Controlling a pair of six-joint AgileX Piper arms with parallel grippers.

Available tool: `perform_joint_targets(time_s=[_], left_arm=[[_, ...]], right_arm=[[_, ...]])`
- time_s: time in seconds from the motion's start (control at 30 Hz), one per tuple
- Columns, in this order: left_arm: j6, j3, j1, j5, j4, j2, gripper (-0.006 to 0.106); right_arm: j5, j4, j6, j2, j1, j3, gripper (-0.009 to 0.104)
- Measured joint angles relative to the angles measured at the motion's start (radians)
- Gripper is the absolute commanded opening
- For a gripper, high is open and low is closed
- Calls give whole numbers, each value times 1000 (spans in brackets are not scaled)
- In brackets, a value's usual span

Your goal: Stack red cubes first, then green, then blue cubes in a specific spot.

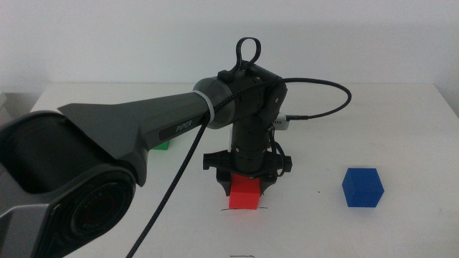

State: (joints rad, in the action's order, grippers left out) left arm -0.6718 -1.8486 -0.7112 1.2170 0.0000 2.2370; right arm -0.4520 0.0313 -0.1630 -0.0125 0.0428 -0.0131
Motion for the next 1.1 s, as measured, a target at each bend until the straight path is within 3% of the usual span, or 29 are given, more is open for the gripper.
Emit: perform_joint_targets(time_s=[0.87, 0.93, 1.1], left_arm=[[-56, 0, 0, -27, 34, 0, 9], [-57, 0, 0, -27, 34, 0, 49], [-35, 0, 0, -30, 34, 0, 70]], right_arm=[[0, 0, 0, 0, 0, 0, 78], [0, 0, 0, 0, 0, 0, 78], [0, 0, 0, 0, 0, 0, 78]])
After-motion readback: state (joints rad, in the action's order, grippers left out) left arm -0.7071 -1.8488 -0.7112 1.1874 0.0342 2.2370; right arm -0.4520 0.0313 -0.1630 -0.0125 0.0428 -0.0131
